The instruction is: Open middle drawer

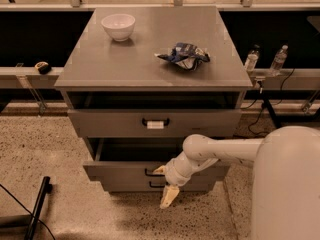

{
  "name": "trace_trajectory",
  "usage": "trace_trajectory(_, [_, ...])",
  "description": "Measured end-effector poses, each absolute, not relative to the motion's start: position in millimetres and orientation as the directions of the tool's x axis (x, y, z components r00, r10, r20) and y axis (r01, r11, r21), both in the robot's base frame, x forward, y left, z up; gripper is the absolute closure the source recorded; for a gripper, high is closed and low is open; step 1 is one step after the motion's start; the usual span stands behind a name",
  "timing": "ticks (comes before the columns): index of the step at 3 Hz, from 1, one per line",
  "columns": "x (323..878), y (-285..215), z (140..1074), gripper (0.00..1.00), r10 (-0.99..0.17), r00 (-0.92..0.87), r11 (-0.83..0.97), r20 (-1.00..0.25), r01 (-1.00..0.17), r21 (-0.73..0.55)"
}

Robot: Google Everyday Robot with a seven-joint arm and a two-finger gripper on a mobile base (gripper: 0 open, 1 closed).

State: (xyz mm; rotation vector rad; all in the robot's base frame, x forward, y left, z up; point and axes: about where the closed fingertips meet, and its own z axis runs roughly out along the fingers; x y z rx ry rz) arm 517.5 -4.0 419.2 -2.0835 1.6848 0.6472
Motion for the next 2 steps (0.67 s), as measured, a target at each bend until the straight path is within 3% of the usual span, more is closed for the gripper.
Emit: trace_trajectory(2, [494,-1,420,0.21,-0.802,0.164,-0.211,-0.574,-0.977,0.016])
